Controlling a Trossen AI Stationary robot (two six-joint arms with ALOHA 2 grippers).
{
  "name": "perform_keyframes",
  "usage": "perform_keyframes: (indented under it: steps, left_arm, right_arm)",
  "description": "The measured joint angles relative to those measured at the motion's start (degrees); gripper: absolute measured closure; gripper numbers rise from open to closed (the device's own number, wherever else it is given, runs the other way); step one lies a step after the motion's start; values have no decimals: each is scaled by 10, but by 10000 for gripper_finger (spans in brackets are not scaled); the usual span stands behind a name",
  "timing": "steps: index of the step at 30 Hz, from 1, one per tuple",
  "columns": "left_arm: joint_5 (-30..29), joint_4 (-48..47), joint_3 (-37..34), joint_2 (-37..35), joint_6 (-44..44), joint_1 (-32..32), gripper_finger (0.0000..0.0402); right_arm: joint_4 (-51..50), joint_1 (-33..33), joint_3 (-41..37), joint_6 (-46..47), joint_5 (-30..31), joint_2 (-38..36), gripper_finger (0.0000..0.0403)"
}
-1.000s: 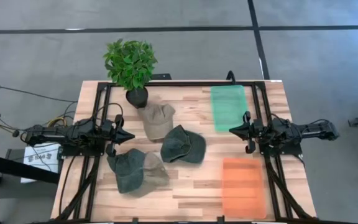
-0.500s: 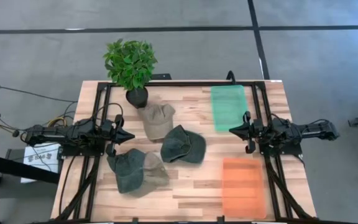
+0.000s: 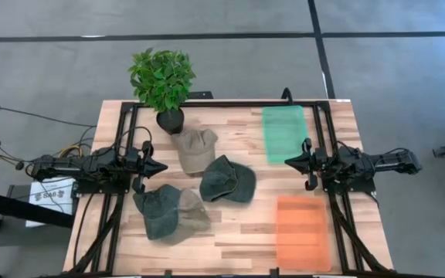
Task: Pick & Place hat
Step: Put the top brown cap into the green bin
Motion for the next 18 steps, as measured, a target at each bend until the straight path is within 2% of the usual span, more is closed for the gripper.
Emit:
perform_keyframes:
  steps: [11, 18]
  left_arm:
    - [5, 31, 2, 8, -24, 0, 402]
    - [-5, 30, 48, 78, -26, -9, 402]
  right_arm:
    - [0, 0, 0, 0, 0, 0, 403]
    - [0, 0, 0, 0, 0, 0, 403]
